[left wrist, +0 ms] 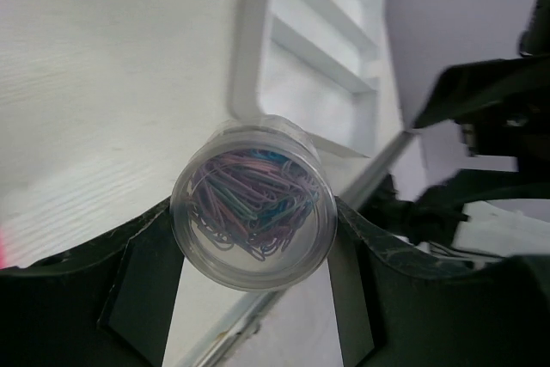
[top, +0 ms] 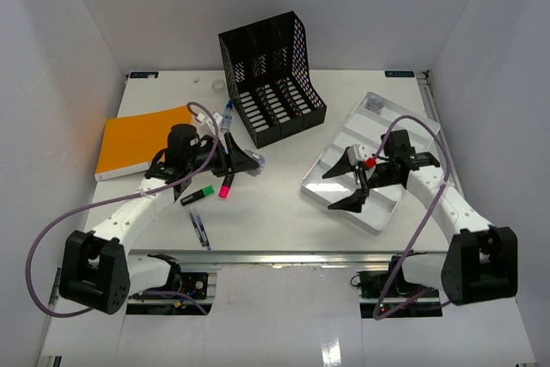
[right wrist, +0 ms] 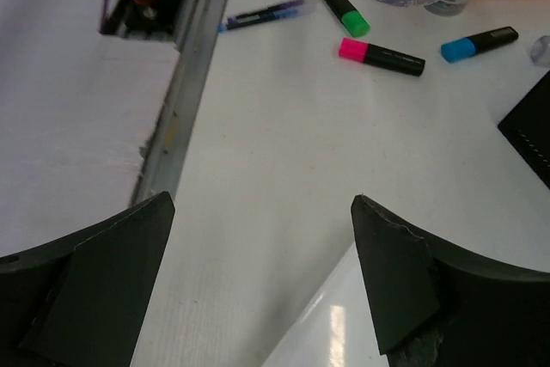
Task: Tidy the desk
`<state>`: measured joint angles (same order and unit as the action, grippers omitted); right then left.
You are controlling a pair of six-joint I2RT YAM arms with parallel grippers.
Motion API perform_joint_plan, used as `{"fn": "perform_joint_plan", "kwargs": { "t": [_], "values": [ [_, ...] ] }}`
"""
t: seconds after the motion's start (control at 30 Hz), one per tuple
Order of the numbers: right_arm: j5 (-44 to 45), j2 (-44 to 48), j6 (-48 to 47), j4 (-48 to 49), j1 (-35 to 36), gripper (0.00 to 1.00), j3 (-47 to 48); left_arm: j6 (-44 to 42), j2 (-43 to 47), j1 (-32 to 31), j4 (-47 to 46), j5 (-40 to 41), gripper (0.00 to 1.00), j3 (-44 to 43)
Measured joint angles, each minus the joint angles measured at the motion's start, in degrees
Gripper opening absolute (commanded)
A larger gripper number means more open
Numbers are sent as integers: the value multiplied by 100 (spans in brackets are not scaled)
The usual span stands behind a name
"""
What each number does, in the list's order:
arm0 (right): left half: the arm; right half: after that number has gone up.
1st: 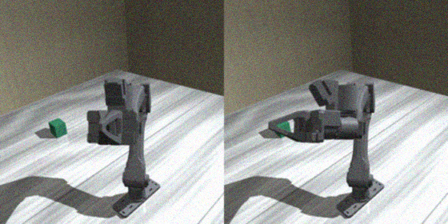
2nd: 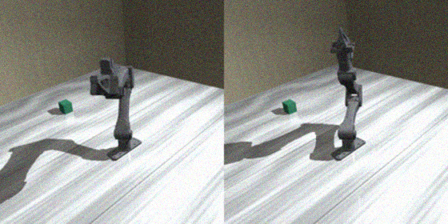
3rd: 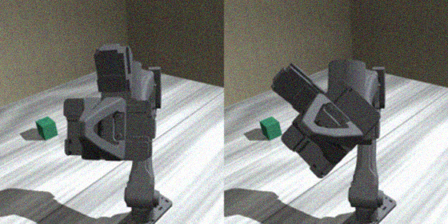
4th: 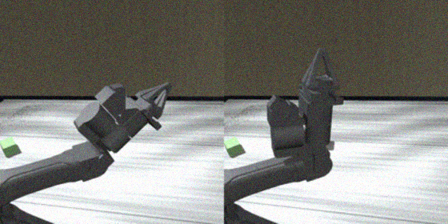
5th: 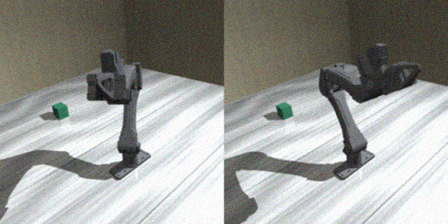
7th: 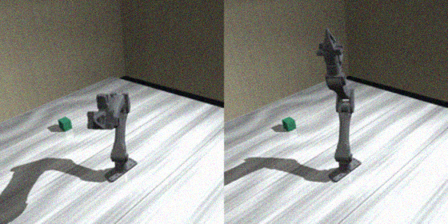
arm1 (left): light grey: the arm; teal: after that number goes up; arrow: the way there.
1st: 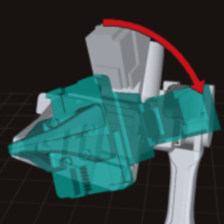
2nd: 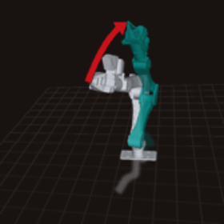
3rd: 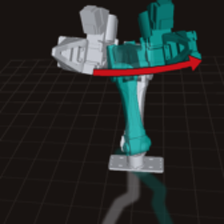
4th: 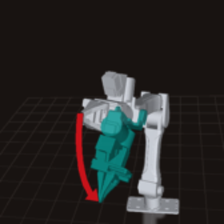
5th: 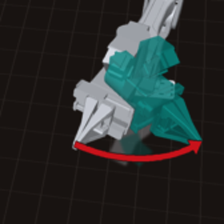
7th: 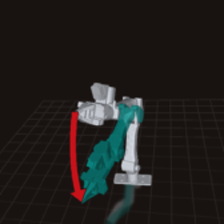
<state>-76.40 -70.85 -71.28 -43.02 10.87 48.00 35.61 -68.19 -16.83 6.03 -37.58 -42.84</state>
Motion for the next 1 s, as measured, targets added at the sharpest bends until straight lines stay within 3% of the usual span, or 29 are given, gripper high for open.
{"fn": "perform_joint_plan", "kwargs": {
  "t": [0.17,0.47,0.7,1.0],
  "values": [
    [1496,1341,1686,2481,1097,90,-1150,950,-520,-611,-1132,-603,12,38],
    [3203,1224,4680,5250,1418,90,-1175,2510,-1199,-1235,-3062,-774,11,36],
    [3465,1220,5565,5858,1461,90,-1148,3176,-1610,-1425,-3876,-744,11,36],
    [3300,1170,5741,5870,1555,90,-884,3465,-2020,-1632,-4128,-664,11,-194]
  ]
}}
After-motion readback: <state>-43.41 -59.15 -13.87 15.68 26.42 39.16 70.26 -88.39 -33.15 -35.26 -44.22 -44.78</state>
